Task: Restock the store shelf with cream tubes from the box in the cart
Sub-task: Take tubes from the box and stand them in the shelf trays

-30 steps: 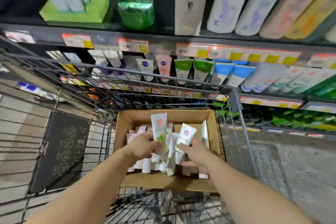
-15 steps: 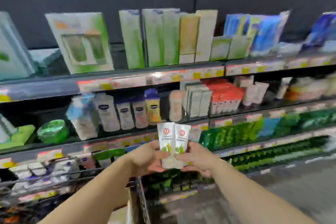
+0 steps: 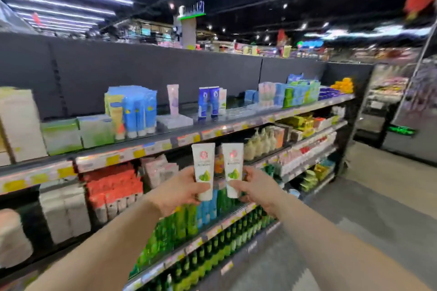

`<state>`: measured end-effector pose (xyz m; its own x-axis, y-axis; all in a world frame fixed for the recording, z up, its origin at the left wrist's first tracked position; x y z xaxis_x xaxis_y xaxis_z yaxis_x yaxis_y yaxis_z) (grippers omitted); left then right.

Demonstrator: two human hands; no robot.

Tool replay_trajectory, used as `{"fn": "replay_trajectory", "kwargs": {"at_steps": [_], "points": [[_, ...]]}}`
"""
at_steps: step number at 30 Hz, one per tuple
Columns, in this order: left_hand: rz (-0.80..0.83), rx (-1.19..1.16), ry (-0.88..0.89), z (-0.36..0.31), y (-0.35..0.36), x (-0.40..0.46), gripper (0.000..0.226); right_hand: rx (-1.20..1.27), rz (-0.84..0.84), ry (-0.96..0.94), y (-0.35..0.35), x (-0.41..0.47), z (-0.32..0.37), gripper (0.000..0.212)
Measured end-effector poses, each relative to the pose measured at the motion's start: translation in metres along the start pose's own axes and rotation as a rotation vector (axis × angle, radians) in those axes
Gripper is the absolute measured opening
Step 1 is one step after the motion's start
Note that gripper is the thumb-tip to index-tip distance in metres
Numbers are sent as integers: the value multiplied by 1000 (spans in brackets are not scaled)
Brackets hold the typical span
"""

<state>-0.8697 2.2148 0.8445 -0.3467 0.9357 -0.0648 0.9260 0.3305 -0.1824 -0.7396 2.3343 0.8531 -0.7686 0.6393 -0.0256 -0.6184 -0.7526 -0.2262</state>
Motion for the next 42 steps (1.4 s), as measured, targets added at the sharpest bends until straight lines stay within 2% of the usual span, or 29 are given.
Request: {"fn": "replay_trajectory", "kwargs": {"at_steps": [6,8,10,15,18,22,27,32,36,42], "points": [[-73,72,121,-40,5,115,19,5,-72,-110,-80,91,17,22],[-113,100,154,-51,-7,156,19,-9,-108,-152,-102,132,24,26],[-152,93,156,-59,-22,201,21,-19,-143,-168,-124,175,29,19],[-193,187,182,-83,-50,289,29,-57,-143,-183,-163,282,46,34],[-289,248,194,-89,-63,324,21,-70,-101,-203,-174,338,54,30],[-380,318,224,-97,-70,355,20,-118,-69,-262,-186,407,68,25],[-553,408,216,-105,-70,383,24,-117,55,-316,-184,487,72,24],[-744,395,159,-108,-66,409,20,-130,196,-358,-181,542,68,23],[-855,383,76,-109,-60,420,25,-243,277,-405,-166,567,68,26],[-896,367,-1,-106,-43,435,32,-261,451,-427,-146,577,55,28]]}}
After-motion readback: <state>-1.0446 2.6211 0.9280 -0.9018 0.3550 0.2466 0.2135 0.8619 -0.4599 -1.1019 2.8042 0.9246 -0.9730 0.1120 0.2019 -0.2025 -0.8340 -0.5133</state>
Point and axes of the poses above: each hand's wrist, its own x-axis towards the middle knuckle, its own y-axis out of the palm, z = x × y, the point moved 9 cm from there along x, towards the middle knuckle, and after that the axes turned 3 degrees about x, right-handed, at the moved point
